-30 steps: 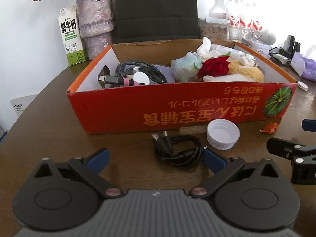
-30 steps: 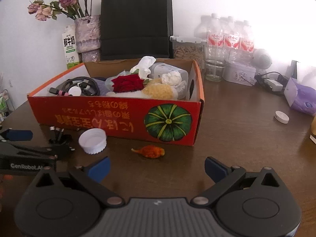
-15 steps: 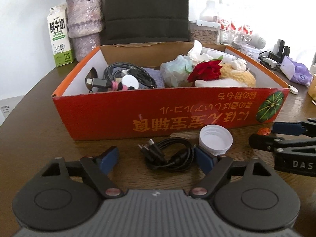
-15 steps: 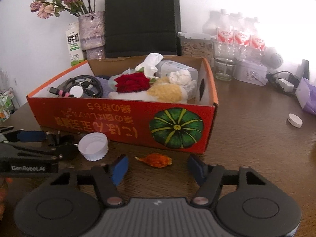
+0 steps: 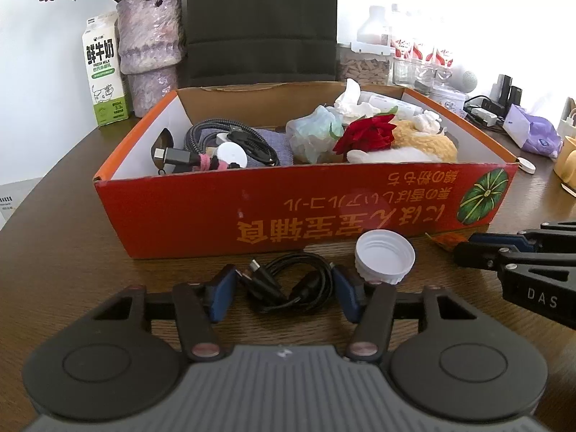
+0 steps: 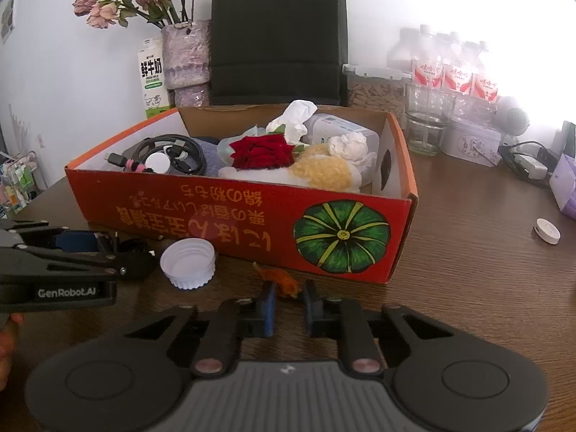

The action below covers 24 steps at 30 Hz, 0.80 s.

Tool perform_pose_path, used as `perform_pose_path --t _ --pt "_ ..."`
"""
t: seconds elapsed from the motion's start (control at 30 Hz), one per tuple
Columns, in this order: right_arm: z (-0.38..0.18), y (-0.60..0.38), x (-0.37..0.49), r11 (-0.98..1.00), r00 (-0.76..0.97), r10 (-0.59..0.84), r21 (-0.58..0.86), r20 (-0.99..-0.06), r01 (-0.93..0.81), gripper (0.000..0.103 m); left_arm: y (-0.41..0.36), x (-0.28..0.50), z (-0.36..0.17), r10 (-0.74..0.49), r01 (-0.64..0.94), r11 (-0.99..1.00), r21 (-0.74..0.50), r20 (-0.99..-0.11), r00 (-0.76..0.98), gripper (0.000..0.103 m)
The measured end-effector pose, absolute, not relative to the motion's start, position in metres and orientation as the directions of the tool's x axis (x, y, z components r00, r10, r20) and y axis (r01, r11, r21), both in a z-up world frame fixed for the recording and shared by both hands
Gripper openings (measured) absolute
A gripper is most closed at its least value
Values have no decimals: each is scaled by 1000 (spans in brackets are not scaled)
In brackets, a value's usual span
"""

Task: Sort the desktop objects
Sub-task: 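Grasp the black cable with the left tool while the right tool grasps the small orange toy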

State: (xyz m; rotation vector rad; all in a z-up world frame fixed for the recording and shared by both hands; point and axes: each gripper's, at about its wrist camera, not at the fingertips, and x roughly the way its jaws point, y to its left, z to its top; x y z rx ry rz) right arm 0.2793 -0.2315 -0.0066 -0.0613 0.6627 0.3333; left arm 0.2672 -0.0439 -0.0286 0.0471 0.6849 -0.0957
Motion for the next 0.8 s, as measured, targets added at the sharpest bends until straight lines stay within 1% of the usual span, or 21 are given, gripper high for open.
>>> perform_pose_path --t 0.07,0.17,0.27,0.4,0.43,0.5,0.53,0.8 --pt "-6 -233 280 946 739 287 61 -610 -317 16 -44 267 -29 -74 105 994 11 -633 771 56" --pt "-6 -233 282 946 737 293 75 -609 -314 24 -44 267 -29 -74 104 994 12 -632 771 54" --pt "-7 -230 287 946 738 291 70 -609 -315 25 -44 267 -29 -73 103 995 10 -633 771 54" --pt "-8 -225 289 940 735 296 51 -610 -337 24 -44 266 -29 -74 103 995 9 -631 772 54" --pt "-8 -223 288 937 733 299 44 -611 -346 17 -44 266 -29 -75 104 995 9 -631 773 54" --pt "-8 -220 285 933 734 303 33 -608 -358 16 -44 266 -28 -76 104 994 8 -630 773 54" --pt "-8 -220 284 933 735 303 30 -606 -360 14 -43 265 -28 -77 105 994 8 -629 774 54" --pt "-4 -225 272 938 757 302 38 -580 -345 14 -41 262 -28 -91 114 993 -3 -623 777 50"
